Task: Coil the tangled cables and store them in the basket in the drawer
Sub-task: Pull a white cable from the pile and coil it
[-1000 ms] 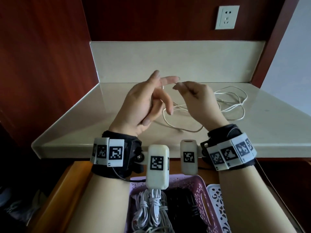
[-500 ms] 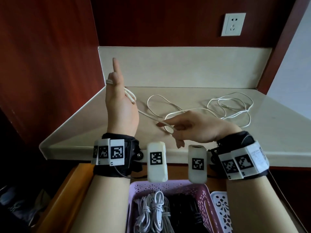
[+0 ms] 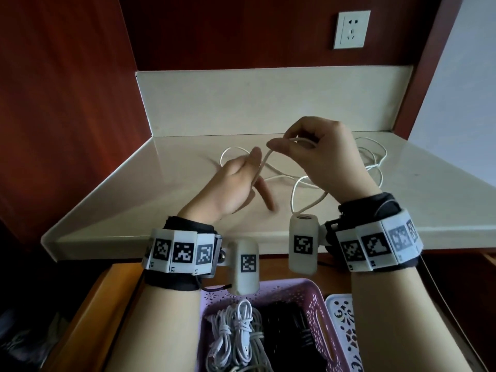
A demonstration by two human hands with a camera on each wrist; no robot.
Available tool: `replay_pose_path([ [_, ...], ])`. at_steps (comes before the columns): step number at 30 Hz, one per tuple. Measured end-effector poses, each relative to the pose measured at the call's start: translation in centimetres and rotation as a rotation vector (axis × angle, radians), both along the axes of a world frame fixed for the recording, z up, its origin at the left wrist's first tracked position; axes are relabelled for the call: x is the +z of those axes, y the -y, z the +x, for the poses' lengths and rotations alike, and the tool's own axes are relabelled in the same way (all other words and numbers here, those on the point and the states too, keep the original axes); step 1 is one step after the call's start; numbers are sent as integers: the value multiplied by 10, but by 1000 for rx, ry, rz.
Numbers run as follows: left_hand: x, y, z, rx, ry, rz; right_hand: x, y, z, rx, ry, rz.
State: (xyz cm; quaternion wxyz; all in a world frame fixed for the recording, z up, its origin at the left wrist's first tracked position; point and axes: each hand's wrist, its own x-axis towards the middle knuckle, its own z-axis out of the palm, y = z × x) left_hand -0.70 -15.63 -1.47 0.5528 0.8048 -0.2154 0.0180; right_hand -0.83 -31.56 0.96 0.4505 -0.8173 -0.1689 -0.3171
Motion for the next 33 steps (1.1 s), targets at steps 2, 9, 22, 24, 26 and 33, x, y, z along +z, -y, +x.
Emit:
replay_pose_path([
  [2,1,1,-4,-49,-68,61,1,2,0,18,-34,-25],
  [9,-2,-4,-7,-266,-94,72,-1,3,2,81,-65,3],
  [22,7,-33,20,58,-167,-955,-11,2,3,358,-458,-184],
  [24,5,-36,22,61,-176,-896,-9,2,6,345,-386,70],
  [26,3,-35,19,11,-211,-716,-5,3,8,217,-185,314],
  [33,4,-29,11,-599,-349,-679,-15,12,19,-320,95,63],
])
